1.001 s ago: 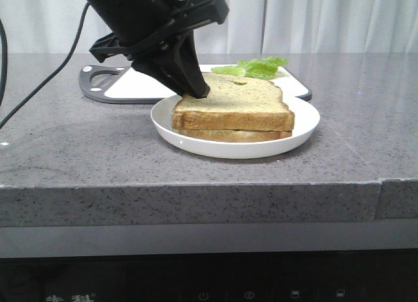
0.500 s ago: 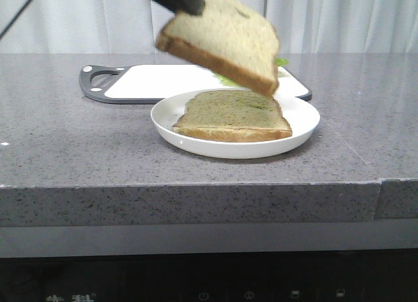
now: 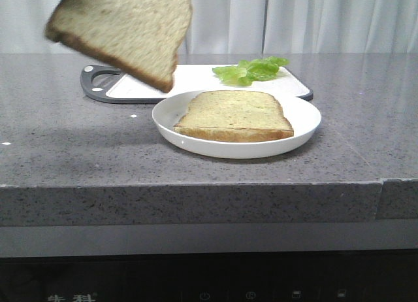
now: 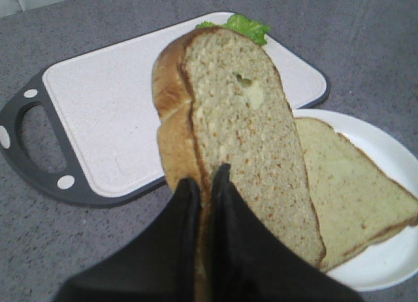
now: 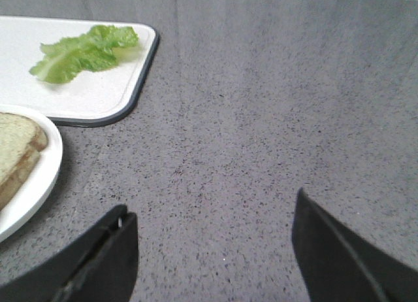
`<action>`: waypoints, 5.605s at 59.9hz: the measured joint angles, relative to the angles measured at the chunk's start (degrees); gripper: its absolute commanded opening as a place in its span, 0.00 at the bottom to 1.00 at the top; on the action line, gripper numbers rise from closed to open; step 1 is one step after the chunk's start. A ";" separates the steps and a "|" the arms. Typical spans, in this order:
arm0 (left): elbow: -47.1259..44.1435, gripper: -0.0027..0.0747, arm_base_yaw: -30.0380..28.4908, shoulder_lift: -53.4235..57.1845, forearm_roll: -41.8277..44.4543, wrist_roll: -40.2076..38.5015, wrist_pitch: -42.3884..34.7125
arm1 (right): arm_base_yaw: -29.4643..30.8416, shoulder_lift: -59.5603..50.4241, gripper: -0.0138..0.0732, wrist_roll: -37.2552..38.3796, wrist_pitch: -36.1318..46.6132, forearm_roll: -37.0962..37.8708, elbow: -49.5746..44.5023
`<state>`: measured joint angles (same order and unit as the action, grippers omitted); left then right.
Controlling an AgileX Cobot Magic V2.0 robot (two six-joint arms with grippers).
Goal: Left arm grabs bread, right arm adds lettuce
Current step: 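Carry the lifted bread slice away from the plate with the left gripper, then lower the right gripper onto the lettuce leaf and grasp it, then carry the lettuce with the right gripper and lay it on the bread, then open the right gripper and lift it away from the lettuce, then bring the held bread slice over the lettuce and lower it with the left gripper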
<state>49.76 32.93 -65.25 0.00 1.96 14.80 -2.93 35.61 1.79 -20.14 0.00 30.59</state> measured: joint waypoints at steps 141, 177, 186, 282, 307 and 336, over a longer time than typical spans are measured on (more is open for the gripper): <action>-16.19 0.01 -11.72 24.55 1.60 -3.13 -4.53 | -19.42 57.99 0.09 -14.77 -0.86 -14.89 43.42; -16.19 0.01 -11.72 24.55 1.50 -3.16 -4.53 | -22.57 48.20 0.09 -13.58 3.30 -20.64 24.99; -16.19 0.01 -11.72 24.55 1.50 -3.16 -4.53 | -22.57 48.20 0.14 -13.58 3.42 -21.74 24.99; -15.92 0.01 -11.72 23.16 -2.72 -3.25 -2.80 | -17.49 26.70 0.07 -13.71 -6.09 -21.13 20.88; 4.50 0.01 -10.69 4.37 -23.62 3.67 12.89 | -17.36 4.97 0.09 -15.04 -0.02 -18.98 4.43; 22.92 0.01 -12.32 -28.76 -73.56 35.60 37.74 | -17.36 -1.63 0.09 -15.17 -2.59 -18.78 2.67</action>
<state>72.68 20.61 -94.00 -73.56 37.55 52.54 -20.28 33.98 -13.39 -22.73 -18.78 33.26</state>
